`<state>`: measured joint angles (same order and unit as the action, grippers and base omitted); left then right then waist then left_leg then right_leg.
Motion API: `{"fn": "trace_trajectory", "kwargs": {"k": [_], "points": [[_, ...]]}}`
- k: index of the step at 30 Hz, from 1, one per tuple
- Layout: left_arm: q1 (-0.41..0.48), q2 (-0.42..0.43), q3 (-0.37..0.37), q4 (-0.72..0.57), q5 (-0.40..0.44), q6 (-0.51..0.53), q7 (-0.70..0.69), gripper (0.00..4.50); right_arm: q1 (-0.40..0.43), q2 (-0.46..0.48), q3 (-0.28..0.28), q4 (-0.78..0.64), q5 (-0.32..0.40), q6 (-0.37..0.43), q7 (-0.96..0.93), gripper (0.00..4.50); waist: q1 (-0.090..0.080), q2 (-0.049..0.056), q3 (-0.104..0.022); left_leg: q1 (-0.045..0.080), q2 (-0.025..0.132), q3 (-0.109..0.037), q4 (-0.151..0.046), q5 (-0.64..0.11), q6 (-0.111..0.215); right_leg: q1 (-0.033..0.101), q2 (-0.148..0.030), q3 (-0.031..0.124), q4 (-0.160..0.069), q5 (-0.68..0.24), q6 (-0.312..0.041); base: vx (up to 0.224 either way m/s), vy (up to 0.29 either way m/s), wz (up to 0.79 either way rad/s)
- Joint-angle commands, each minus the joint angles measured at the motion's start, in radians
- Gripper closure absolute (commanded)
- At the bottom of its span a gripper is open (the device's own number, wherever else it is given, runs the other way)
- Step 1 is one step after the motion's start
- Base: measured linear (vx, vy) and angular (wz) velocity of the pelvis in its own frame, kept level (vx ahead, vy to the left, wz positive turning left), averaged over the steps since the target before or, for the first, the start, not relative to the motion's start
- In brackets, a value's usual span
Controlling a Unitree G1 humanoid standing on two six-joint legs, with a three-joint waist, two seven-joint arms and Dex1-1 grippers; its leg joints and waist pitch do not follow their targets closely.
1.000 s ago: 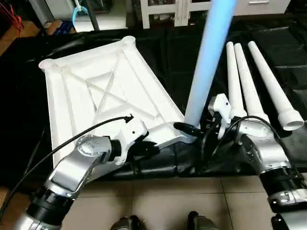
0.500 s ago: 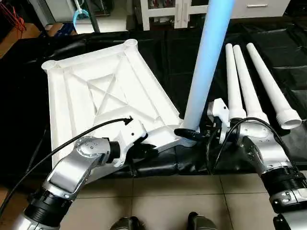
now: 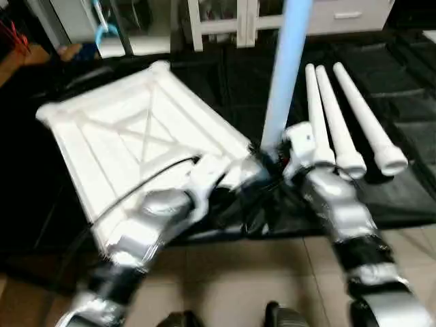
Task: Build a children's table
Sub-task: Rotate leg to tighten
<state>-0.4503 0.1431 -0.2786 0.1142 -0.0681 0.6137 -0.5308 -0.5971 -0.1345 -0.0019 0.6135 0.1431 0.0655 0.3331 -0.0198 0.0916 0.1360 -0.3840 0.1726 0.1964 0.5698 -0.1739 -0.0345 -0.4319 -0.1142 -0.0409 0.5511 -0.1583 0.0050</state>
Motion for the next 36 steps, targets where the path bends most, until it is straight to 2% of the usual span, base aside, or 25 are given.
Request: {"fn": "trace_trajectory", "kwargs": {"k": [1,2,5,7,9,10,11,12,14,15,16,18,19,20,21,22,23,24,25,27,29,30,33,34,36], "points": [[-0.035,-0.082,0.084,0.047,-0.046,-0.048,0.124,4.5,0.062,0.061,-0.006,0.107,-0.044,0.018,-0.181,2.14,-0.007,-0.022,-0.041,0.032,0.024,-0.029,-0.081,-0.501,-0.001,0.018,-0.015,-0.003,-0.098,-0.677,-0.068,-0.06,0.026,-0.05],[-0.053,-0.088,0.082,0.069,-0.028,-0.064,0.145,4.5,0.062,0.091,0.011,0.104,-0.059,-0.013,-0.196,2.14,-0.004,-0.019,-0.043,0.043,0.023,-0.027,-0.08,-0.517,0.002,0.011,-0.012,-0.008,-0.111,-0.689,-0.057,-0.055,0.017,0.02],[-0.071,-0.08,0.069,0.094,0.004,-0.079,0.154,4.5,0.06,0.132,0.032,0.089,-0.061,-0.044,-0.172,2.14,-0.009,-0.013,-0.038,0.04,0.027,-0.034,-0.098,-0.562,0.013,0.026,-0.009,-0.024,-0.119,-0.647,-0.039,-0.035,0.013,0.01],[-0.071,-0.072,0.064,0.094,0.012,-0.075,0.146,4.5,0.056,0.143,0.035,0.079,-0.056,-0.061,-0.146,2.14,-0.012,-0.002,-0.036,0.04,0.032,-0.039,-0.107,-0.596,0.01,0.033,-0.011,-0.03,-0.12,-0.611,-0.043,0.0,0.0,0.0],[-0.059,-0.05,0.056,0.084,0.022,-0.066,0.12,4.5,0.054,0.142,0.036,0.052,-0.023,-0.109,-0.049,2.14,-0.016,-0.005,-0.032,0.035,0.034,-0.042,-0.114,-0.636,0.007,0.041,-0.015,-0.043,-0.119,-0.591,-0.042,0.0,0.0,0.0],[-0.059,-0.05,0.056,0.084,0.022,-0.066,0.12,4.5,0.054,0.142,0.036,0.052,-0.023,-0.109,-0.049,2.14,-0.017,-0.005,-0.031,0.036,0.033,-0.042,-0.114,-0.642,0.007,0.04,-0.019,-0.043,-0.12,-0.598,-0.04,0.0,0.0,0.0],[-0.056,-0.048,0.057,0.084,0.025,-0.066,0.117,4.5,0.056,0.14,0.037,0.044,-0.014,-0.123,-0.027,2.14,-0.017,-0.005,-0.031,0.038,0.033,-0.041,-0.113,-0.64,0.006,0.037,-0.021,-0.043,-0.121,-0.601,-0.043,0.0,0.0,0.0],[-0.049,-0.036,0.05,0.081,0.027,-0.066,0.1,4.5,0.061,0.129,0.042,0.027,-0.008,-0.146,0.003,1.58,-0.015,-0.005,-0.03,0.038,0.031,-0.04,-0.11,-0.627,0.007,0.034,-0.025,-0.04,-0.123,-0.612,-0.047,0.0,0.0,0.0],[-0.03,-0.008,0.035,0.068,0.022,-0.063,0.053,4.5,0.069,0.104,0.043,-0.009,0.016,-0.158,0.073,1.42,-0.012,-0.01,-0.032,0.039,0.03,-0.037,-0.107,-0.603,0.016,0.033,-0.027,-0.034,-0.124,-0.611,-0.051,0.0,0.0,0.0],[-0.009,0.027,0.015,0.051,0.015,-0.068,-0.002,4.5,0.067,0.078,0.033,-0.027,0.021,-0.156,0.099,1.36,-0.01,-0.008,-0.032,0.03,0.031,-0.038,-0.109,-0.582,0.023,0.037,-0.031,-0.03,-0.12,-0.606,-0.056,0.0,0.0,0.0],[-0.007,0.031,0.013,0.05,0.014,-0.069,-0.007,4.5,0.066,0.076,0.032,-0.028,0.022,-0.156,0.102,1.36,-0.015,-0.011,-0.03,0.016,0.031,-0.042,-0.112,-0.564,0.027,0.046,-0.032,-0.031,-0.111,-0.602,-0.061,0.0,0.0,0.0],[0.037,0.112,-0.013,0.005,-0.006,-0.082,-0.119,4.5,0.063,0.018,-0.003,-0.087,0.099,-0.092,0.226,1.19,-0.02,-0.012,-0.033,0.009,0.033,-0.046,-0.112,-0.544,0.031,0.053,-0.037,-0.027,-0.104,-0.592,-0.071,0.0,0.0,0.0],[0.047,0.134,-0.021,-0.008,-0.012,-0.085,-0.149,4.5,0.063,0.003,-0.009,-0.102,0.118,-0.077,0.263,1.1,-0.02,-0.011,-0.034,0.009,0.034,-0.046,-0.11,-0.532,0.032,0.052,-0.039,-0.025,-0.102,-0.58,-0.079,0.0,0.0,0.0],[0.047,0.134,-0.021,-0.008,-0.012,-0.085,-0.149,4.5,0.063,0.003,-0.009,-0.102,0.118,-0.077,0.263,1.01,-0.019,-0.011,-0.034,0.011,0.035,-0.041,-0.106,-0.509,0.037,0.045,-0.039,-0.019,-0.1,-0.557,-0.1,0.0,0.0,0.0],[0.075,0.193,-0.037,-0.043,-0.03,-0.084,-0.227,4.5,0.075,-0.061,0.013,-0.145,0.146,-0.038,0.395,0.94,-0.015,-0.011,-0.038,0.02,0.036,-0.034,-0.101,-0.48,0.041,0.039,-0.036,-0.014,-0.098,-0.512,-0.129,0.0,0.0,0.0],[0.079,0.202,-0.039,-0.048,-0.033,-0.083,-0.238,4.5,0.076,-0.07,0.016,-0.15,0.148,-0.032,0.412,0.86,-0.01,-0.011,-0.039,0.017,0.039,-0.031,-0.1,-0.444,0.05,0.041,-0.035,-0.009,-0.088,-0.452,-0.157,0.0,0.0,0.0],[0.093,0.232,-0.048,-0.068,-0.045,-0.088,-0.285,4.5,0.083,-0.104,0.032,-0.166,0.152,-0.017,0.473,0.77,-0.01,-0.011,-0.034,0.015,0.039,-0.028,-0.102,-0.44,0.054,0.039,-0.032,-0.008,-0.087,-0.444,-0.164,0.0,0.0,0.0],[0.11,0.271,-0.055,-0.094,-0.06,-0.09,-0.339,4.5,0.089,-0.149,0.051,-0.179,0.145,-0.013,0.536,0.77,-0.004,-0.013,-0.034,0.019,0.04,-0.024,-0.099,-0.441,0.054,0.037,-0.031,-0.005,-0.084,-0.447,-0.175,0.0,0.0,0.0],[0.117,0.289,-0.058,-0.107,-0.07,-0.088,-0.363,4.5,0.09,-0.169,0.056,-0.181,0.139,-0.014,0.562,0.58,-0.001,-0.014,-0.034,0.021,0.041,-0.023,-0.099,-0.444,0.052,0.035,-0.031,-0.003,-0.083,-0.453,-0.177,0.0,0.0,0.0],[0.134,0.334,-0.059,-0.137,-0.091,-0.073,-0.41,4.5,0.088,-0.224,0.067,-0.179,0.127,-0.014,0.638,0.58,0.005,-0.014,-0.04,0.022,0.041,-0.02,-0.094,-0.408,0.052,0.038,-0.031,0.002,-0.073,-0.431,-0.194,0.0,0.0,0.0],[0.138,0.348,-0.059,-0.143,-0.092,-0.071,-0.424,4.5,0.088,-0.246,0.073,-0.183,0.135,0.005,0.679,0.58,0.011,-0.014,-0.043,0.029,0.042,-0.013,-0.089,-0.378,0.058,0.033,-0.028,0.007,-0.068,-0.38,-0.216,0.0,0.0,0.0],[0.138,0.351,-0.059,-0.143,-0.091,-0.075,-0.428,4.5,0.086,-0.255,0.077,-0.181,0.136,0.012,0.697,0.58,0.013,-0.016,-0.044,0.03,0.042,-0.01,-0.086,-0.369,0.062,0.035,-0.026,0.008,-0.066,-0.368,-0.227,0.0,0.0,0.0],[0.138,0.358,-0.059,-0.144,-0.093,-0.073,-0.437,4.5,0.081,-0.283,0.085,-0.178,0.148,0.035,0.752,0.58,0.02,-0.016,-0.054,0.024,0.042,-0.008,-0.077,-0.275,0.09,0.044,-0.025,0.011,-0.051,-0.281,-0.252,0.017,-0.001,0.02],[0.137,0.362,-0.062,-0.146,-0.093,-0.072,-0.441,4.5,0.077,-0.294,0.09,-0.172,0.151,0.042,0.774,0.58,0.022,-0.02,-0.056,0.021,0.041,-0.007,-0.073,-0.252,0.104,0.046,-0.026,0.012,-0.048,-0.267,-0.258,0.051,-0.004,0.06],[0.136,0.366,-0.064,-0.15,-0.098,-0.069,-0.444,4.5,0.072,-0.307,0.096,-0.159,0.149,0.046,0.8,0.58,0.025,-0.02,-0.053,0.021,0.042,-0.006,-0.07,-0.263,0.108,0.041,-0.027,0.015,-0.047,-0.296,-0.257,0.025,-0.002,0.03]]}}
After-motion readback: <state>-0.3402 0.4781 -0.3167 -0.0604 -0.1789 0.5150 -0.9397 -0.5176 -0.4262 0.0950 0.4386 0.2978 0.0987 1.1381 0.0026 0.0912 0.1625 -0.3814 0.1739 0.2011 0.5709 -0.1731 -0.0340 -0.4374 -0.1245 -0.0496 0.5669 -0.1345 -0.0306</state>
